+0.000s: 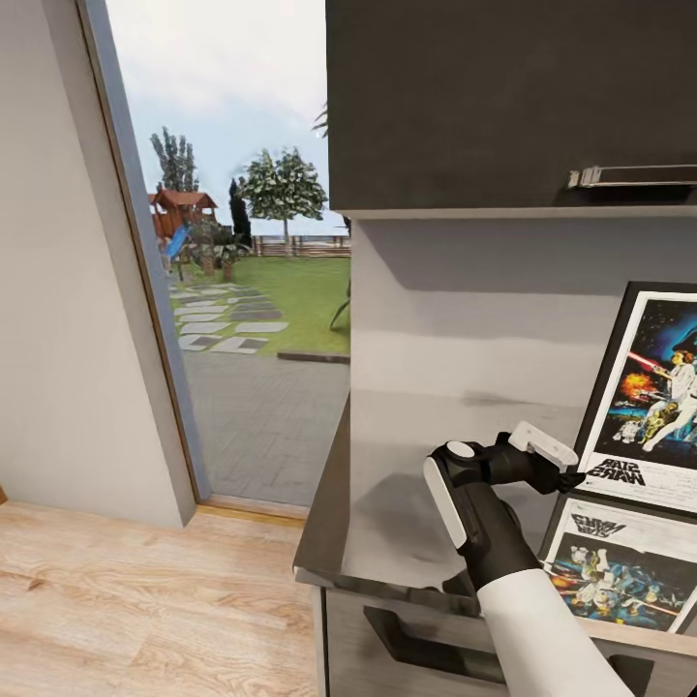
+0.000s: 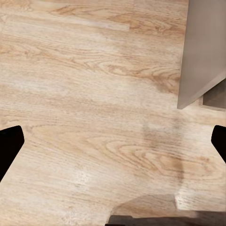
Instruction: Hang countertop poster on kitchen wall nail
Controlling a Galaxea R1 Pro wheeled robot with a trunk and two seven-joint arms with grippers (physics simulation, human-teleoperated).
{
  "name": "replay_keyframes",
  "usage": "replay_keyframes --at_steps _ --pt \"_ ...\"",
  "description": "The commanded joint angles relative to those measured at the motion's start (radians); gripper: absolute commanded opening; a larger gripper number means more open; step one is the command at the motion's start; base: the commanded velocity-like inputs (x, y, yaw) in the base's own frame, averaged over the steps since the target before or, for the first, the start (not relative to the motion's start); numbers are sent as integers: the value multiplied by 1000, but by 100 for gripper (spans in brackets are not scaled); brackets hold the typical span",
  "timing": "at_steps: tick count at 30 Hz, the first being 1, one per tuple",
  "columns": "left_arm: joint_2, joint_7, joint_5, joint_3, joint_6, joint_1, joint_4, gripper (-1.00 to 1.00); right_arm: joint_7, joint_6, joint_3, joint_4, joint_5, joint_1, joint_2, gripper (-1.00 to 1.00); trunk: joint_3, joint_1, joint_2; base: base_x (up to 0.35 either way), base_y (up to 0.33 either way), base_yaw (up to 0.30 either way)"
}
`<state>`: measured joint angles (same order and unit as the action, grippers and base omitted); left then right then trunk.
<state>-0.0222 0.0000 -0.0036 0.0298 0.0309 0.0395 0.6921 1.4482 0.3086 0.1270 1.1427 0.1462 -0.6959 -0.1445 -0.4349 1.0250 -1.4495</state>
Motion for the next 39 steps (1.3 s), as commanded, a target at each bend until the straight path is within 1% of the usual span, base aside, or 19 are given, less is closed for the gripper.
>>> replay_keyframes --at_steps 1,6,10,16,26,39 --pt "0 0 0 1 2 0 1 100 6 11 2 1 6 -1 0 100 -1 0 -1 0 0 0" --pt "0 0 -1 1 2 0 1 100 6 11 2 0 6 -1 0 100 -1 0 -1 4 0 0" --pt "-23 0 1 -1 2 0 -3 100 6 11 1 11 6 -1 0 100 -1 0 -1 36 0 0" --pt "-33 0 2 -2 1 0 -4 100 6 11 0 17 6 -1 0 100 -1 0 -1 14 0 0" --pt "-34 0 2 -2 1 1 -5 100 6 11 0 18 6 -1 0 100 -1 0 -1 142 0 0" --pt "-35 0 2 -2 1 1 -5 100 6 11 0 18 6 -1 0 100 -1 0 -1 16 -19 0"
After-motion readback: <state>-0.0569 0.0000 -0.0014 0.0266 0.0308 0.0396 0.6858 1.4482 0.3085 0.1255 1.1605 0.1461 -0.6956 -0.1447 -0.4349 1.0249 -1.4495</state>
